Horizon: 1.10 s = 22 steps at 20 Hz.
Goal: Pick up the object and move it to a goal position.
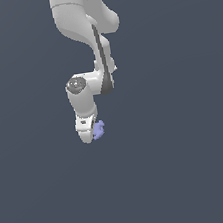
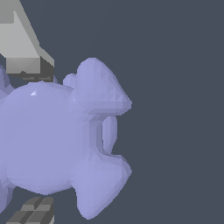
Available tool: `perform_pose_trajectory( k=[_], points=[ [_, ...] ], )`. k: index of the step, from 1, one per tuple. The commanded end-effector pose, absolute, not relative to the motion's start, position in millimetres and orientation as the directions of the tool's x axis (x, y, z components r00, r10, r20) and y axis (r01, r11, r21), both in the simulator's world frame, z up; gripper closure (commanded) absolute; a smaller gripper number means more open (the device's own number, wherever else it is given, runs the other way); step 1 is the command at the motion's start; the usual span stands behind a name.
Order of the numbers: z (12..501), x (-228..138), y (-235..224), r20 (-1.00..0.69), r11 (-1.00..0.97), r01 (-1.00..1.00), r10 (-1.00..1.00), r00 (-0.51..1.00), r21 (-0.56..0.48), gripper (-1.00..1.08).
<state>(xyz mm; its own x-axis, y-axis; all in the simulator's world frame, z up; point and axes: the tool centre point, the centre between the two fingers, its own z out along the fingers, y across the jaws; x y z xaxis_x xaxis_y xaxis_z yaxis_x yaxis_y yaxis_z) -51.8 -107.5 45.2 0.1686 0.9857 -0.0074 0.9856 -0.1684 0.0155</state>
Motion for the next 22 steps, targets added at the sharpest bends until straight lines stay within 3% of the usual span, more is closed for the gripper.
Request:
perform_pose_trajectory(
  k=[1, 5, 6, 15, 22],
  points=[
    [24.3, -55.0, -107.3, 0.000, -0.171, 0.985, 0.985, 0.171, 0.000, 1.08],
    [24.3, -55.0, -107.3, 0.000, -0.171, 0.985, 0.985, 0.171, 0.000, 1.08],
    [45.2, -51.8, -107.5, -0.007, -0.169, 0.986, 0.986, 0.169, 0.016, 1.08],
    [64.4, -54.5, -99.7, -0.007, -0.168, 0.986, 0.986, 0.168, 0.014, 1.08],
    [107.8, -60.3, -82.6, -0.007, -0.168, 0.986, 0.986, 0.168, 0.012, 1.08]
  ],
)
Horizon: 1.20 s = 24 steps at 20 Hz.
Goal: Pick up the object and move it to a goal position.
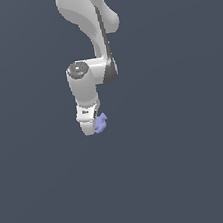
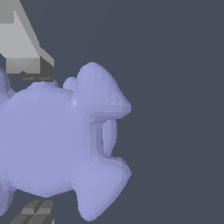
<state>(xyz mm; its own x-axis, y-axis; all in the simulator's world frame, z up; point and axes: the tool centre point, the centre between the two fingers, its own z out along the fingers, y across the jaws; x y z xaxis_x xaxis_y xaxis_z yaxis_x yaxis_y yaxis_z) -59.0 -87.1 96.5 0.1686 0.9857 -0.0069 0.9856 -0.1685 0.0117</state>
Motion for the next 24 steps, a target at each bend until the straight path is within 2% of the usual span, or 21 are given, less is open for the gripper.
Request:
perform_pose_trajectory(
  k=[1, 15, 24],
  points=[
    [116.0, -61.4, -79.3, -0.007, -0.168, 0.986, 0.986, 0.168, 0.011, 1.08],
    [256.5, -76.3, -24.3, -0.002, -0.168, 0.986, 0.986, 0.168, 0.004, 1.08],
    [317.7, -79.9, -2.0, 0.000, -0.169, 0.986, 0.986, 0.169, 0.001, 1.08]
  ],
)
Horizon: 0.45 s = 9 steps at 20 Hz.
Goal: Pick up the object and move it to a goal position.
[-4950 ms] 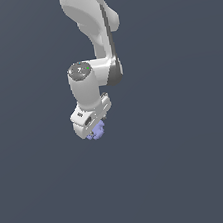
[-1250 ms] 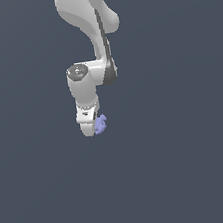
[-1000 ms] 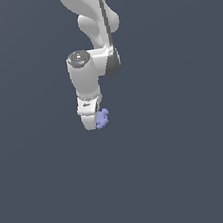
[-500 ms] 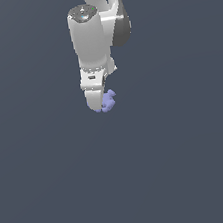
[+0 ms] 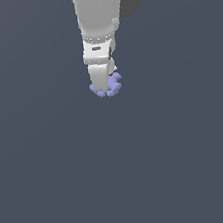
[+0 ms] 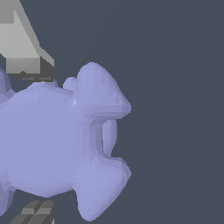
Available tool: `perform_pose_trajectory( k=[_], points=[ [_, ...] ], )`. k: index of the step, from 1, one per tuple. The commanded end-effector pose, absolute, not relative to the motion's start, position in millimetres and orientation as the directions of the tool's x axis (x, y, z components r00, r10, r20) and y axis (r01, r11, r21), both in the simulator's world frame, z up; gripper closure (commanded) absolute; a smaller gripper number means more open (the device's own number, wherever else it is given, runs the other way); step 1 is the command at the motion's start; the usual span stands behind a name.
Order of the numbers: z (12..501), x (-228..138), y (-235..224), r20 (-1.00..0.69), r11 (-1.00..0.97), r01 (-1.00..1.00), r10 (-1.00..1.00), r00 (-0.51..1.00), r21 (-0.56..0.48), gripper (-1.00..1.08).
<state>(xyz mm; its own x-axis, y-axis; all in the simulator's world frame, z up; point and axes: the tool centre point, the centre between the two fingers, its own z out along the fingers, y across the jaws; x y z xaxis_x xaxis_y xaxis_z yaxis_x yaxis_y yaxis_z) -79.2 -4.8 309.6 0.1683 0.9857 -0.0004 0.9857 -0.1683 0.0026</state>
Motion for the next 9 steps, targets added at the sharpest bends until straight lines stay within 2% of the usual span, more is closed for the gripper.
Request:
perform_pose_trajectory(
  k=[1, 9],
  points=[
    [322.0, -80.1, -0.4, 0.000, -0.169, 0.986, 0.986, 0.169, 0.001, 1.08],
    [337.2, -79.3, 4.4, 0.000, -0.171, 0.985, 0.985, 0.171, 0.000, 1.08]
  ],
)
